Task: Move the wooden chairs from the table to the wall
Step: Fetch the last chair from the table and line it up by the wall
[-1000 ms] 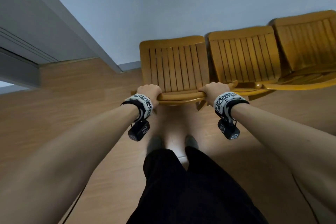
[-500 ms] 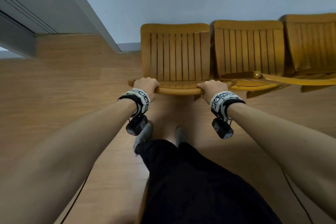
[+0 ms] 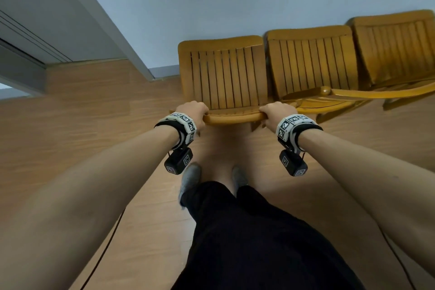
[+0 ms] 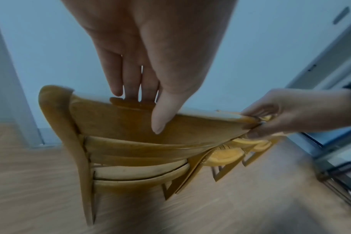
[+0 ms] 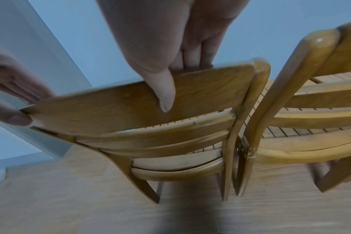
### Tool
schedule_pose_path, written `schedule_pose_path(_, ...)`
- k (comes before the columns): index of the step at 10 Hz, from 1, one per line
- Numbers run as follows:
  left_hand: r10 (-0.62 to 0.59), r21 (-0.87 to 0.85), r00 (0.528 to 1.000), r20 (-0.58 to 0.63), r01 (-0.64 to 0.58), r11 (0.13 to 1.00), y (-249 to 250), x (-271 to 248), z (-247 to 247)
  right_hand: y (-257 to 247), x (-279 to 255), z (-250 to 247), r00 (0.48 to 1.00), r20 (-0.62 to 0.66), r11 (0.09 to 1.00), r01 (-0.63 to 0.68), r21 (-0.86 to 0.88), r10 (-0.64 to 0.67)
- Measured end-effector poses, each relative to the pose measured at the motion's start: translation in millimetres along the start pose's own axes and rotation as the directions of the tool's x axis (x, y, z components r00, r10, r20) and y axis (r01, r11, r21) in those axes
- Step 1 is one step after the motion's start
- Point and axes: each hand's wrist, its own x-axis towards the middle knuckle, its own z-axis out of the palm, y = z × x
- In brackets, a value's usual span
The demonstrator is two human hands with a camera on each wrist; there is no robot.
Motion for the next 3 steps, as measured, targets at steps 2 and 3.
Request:
schedule_pose_path(2, 0.16, 0.115, 0.984, 0.079, -0.168, 0.979, 0.1, 2.6, -21.9, -6.4, -24.7, -22.8, 0.992, 0.001, 0.989, -0.125, 0.083, 0.125)
schedule_pose_path(3, 0.268, 0.104, 0.963, 0.029, -0.27, 0.957, 2.6, 9.4, -36.4, -11.2, -42.2, -33.1, 0.971, -0.002, 0.961, -0.237, 0.142, 0.24)
